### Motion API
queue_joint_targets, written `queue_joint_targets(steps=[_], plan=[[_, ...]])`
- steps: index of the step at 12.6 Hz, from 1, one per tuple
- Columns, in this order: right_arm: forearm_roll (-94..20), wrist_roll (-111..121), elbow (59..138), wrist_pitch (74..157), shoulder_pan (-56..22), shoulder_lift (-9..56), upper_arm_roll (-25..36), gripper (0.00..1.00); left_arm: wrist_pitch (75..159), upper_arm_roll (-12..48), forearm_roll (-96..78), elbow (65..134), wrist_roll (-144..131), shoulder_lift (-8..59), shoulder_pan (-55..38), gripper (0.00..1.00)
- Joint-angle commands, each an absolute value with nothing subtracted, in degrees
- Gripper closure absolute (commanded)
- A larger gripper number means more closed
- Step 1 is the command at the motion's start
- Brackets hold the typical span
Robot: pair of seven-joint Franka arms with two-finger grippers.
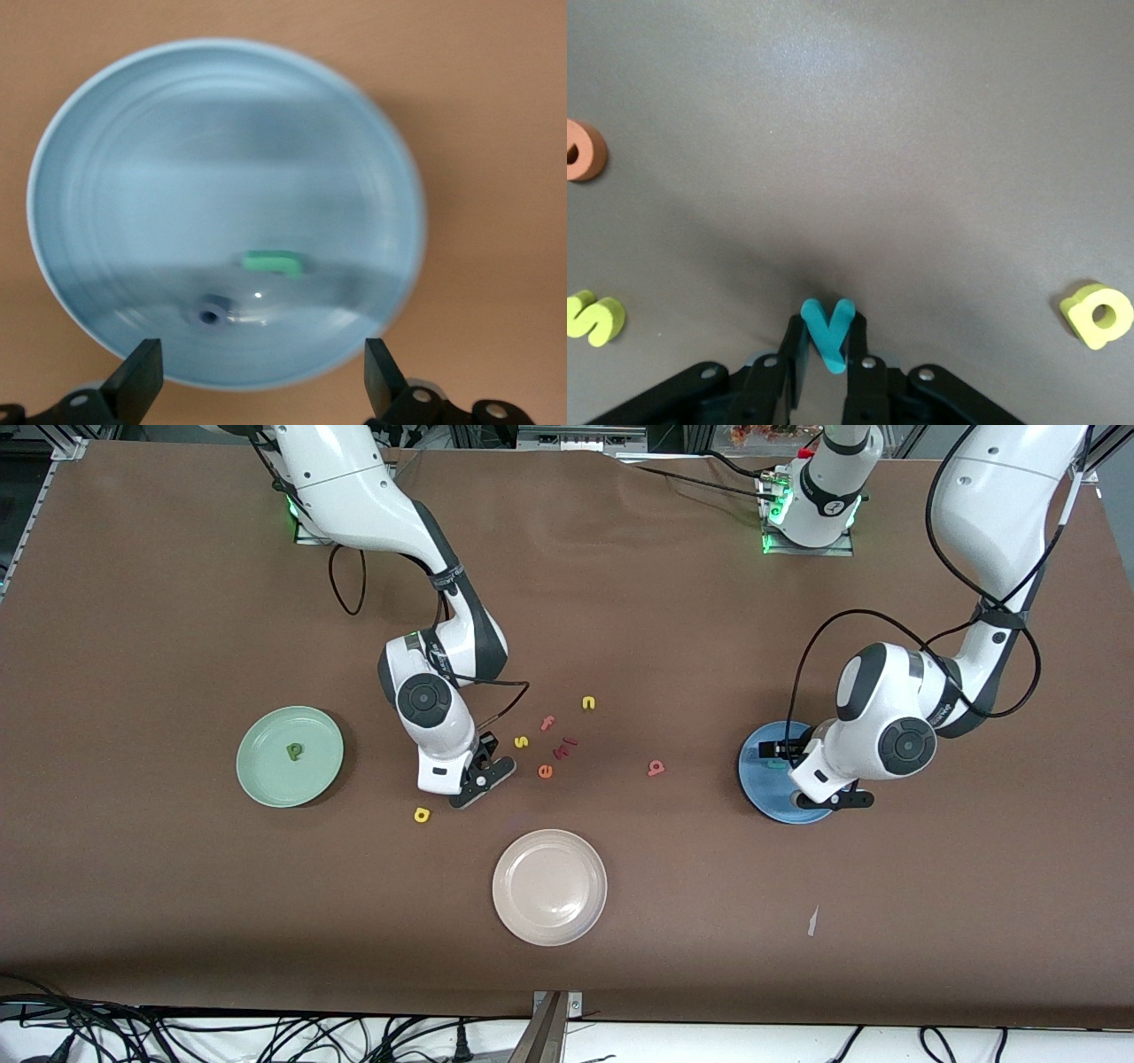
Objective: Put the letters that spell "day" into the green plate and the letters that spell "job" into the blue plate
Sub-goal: 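Drop the blue ring on the blue plate while the right gripper grasps the y, then place the y on the green plate while the left gripper grasps the b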
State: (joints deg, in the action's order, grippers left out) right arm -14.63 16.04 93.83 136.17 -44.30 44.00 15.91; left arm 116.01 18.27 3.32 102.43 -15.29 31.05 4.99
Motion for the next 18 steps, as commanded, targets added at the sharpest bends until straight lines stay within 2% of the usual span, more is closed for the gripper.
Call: queue_joint_targets(steps=[1,3,5,8,10,13,14,17,18], plan=[[-16.3,16.4,92.4,135.4,-43.9,44.7,15.9,1.0,112.6,19.4,3.9,98.4,-15.5,30.8,2.2,0.0],[-19.5,16.7,92.4,134.7,-43.2,44.5,16.0,1.0,113.6,19.4,3.5,97.5,-15.6,32.1,-1.6,0.0],[-20.1,16.8,92.4,134.6,-43.1,43.9,16.2,1.0,114.1,19.3,2.5,91.3,-21.7,36.1,-5.9,0.0],[-20.9,16.9,91.9,129.7,-39.8,41.0,16.2,1.0,116.0,19.1,3.3,88.0,-28.6,40.0,-11.4,0.0],[-23.2,16.8,92.0,124.7,-38.3,37.8,16.6,1.0,125.6,18.6,4.8,89.2,-34.1,40.4,-12.7,0.0],[-23.3,16.9,93.3,119.3,-36.9,35.2,20.4,1.0,126.5,18.7,7.3,89.8,-41.3,41.0,-13.1,0.01],[-23.2,16.9,94.7,118.7,-36.9,33.9,22.0,1.0,126.5,18.6,7.4,89.8,-43.1,41.6,-13.1,0.03],[-23.3,18.4,101.6,118.3,-36.9,28.3,26.8,1.0,126.6,18.6,9.1,90.4,-43.5,42.5,-13.0,0.27],[-23.2,19.2,103.4,118.3,-37.0,27.3,28.1,1.0,126.6,18.6,9.2,90.5,-43.7,42.8,-13.0,0.32]])
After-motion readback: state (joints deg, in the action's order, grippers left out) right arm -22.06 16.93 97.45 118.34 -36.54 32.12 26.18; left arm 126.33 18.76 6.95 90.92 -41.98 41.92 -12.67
